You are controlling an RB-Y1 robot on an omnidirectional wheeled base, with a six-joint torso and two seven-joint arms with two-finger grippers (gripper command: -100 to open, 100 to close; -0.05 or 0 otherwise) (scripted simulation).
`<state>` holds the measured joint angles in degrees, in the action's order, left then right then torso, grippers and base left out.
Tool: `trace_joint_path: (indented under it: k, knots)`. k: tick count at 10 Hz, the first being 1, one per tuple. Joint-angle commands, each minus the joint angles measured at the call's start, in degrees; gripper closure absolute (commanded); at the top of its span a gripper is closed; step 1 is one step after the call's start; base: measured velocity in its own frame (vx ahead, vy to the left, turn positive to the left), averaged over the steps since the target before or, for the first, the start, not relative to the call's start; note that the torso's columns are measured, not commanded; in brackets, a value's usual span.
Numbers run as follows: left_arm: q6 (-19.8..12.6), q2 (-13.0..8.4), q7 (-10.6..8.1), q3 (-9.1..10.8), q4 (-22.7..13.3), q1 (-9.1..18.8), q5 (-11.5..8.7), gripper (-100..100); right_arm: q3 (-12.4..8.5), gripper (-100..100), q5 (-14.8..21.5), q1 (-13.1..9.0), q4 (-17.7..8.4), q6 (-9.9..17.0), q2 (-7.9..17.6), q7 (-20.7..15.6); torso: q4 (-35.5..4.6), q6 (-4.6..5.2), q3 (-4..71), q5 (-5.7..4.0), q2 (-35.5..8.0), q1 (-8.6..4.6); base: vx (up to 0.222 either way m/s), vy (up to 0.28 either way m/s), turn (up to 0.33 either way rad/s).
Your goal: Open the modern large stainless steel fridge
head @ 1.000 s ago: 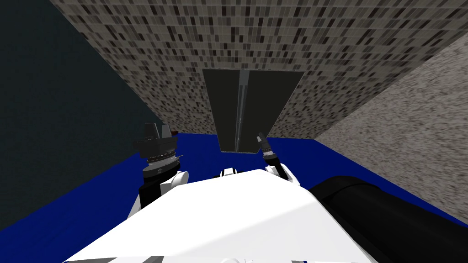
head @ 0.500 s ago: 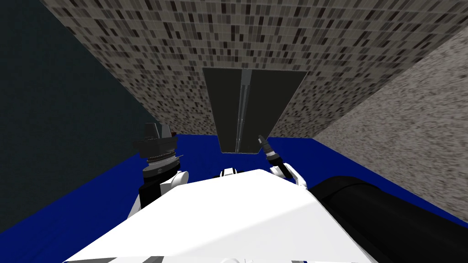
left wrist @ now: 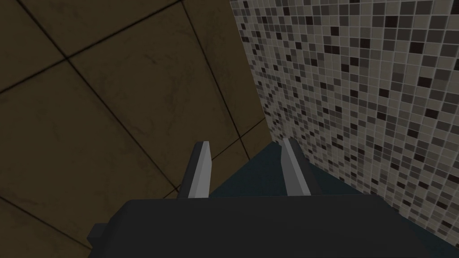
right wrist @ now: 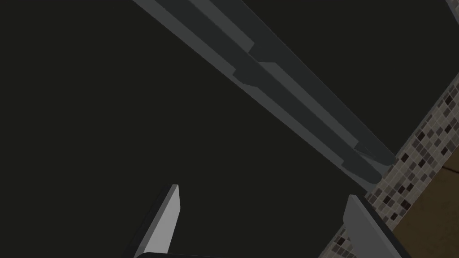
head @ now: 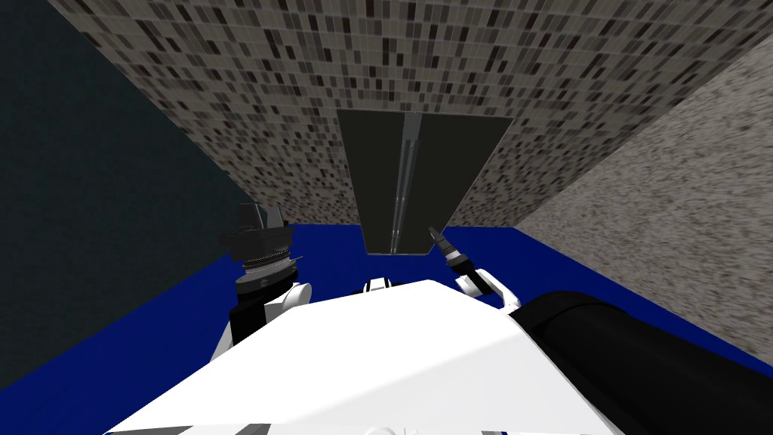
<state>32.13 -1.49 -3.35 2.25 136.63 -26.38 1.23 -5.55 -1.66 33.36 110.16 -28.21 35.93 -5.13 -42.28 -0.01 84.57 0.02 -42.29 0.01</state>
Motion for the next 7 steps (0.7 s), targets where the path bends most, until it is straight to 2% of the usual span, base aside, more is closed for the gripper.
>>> trace_joint_path:
  k: [1,2,3,4,5,6,7]
  knots:
    - [0.0,0.0,0.00,0.00,0.0,0.0,0.0,0,-0.7,-100,-0.2,0.2,-2.3,0.2,4.6,-0.6,0.0,0.01,0.0,-0.04,0.0,-0.08,0.051,0.061,-0.037]
    - [0.0,0.0,0.00,0.00,0.0,0.0,0.0,0,-0.7,-100,-0.2,0.2,-2.3,0.2,5.2,-0.6,0.0,0.00,0.0,-0.04,0.0,-0.09,0.021,0.029,0.000]
    - [0.0,0.0,0.00,0.00,0.0,0.0,0.0,0,-1.4,-100,-0.3,0.5,-4.2,0.3,7.5,-1.2,0.0,0.00,-0.1,-0.05,-0.1,-0.13,0.045,0.056,-0.062]
    - [0.0,0.0,0.00,0.00,0.0,0.0,0.0,0,-1.4,-100,-0.3,0.5,-4.2,0.3,8.8,-1.2,0.0,0.02,0.0,-0.03,0.0,0.00,0.041,0.071,-0.047]
    - [0.0,0.0,0.00,0.00,0.0,0.0,0.0,0,-2.0,-100,-0.3,0.7,-6.0,0.4,10.7,-1.9,0.0,0.00,0.0,0.01,0.0,0.07,0.058,0.089,-0.063]
    - [0.0,0.0,0.00,0.00,0.0,0.0,0.0,0,-2.0,-100,-0.3,0.7,-6.0,0.4,12.4,-1.9,0.0,0.01,0.0,0.02,0.1,0.11,0.054,0.081,-0.041]
    - [0.0,0.0,0.00,0.00,0.0,0.0,0.0,0,-2.6,-100,-0.3,0.8,-7.9,0.5,14.0,-2.5,0.0,-0.01,0.0,0.00,0.1,0.02,0.064,0.097,-0.061]
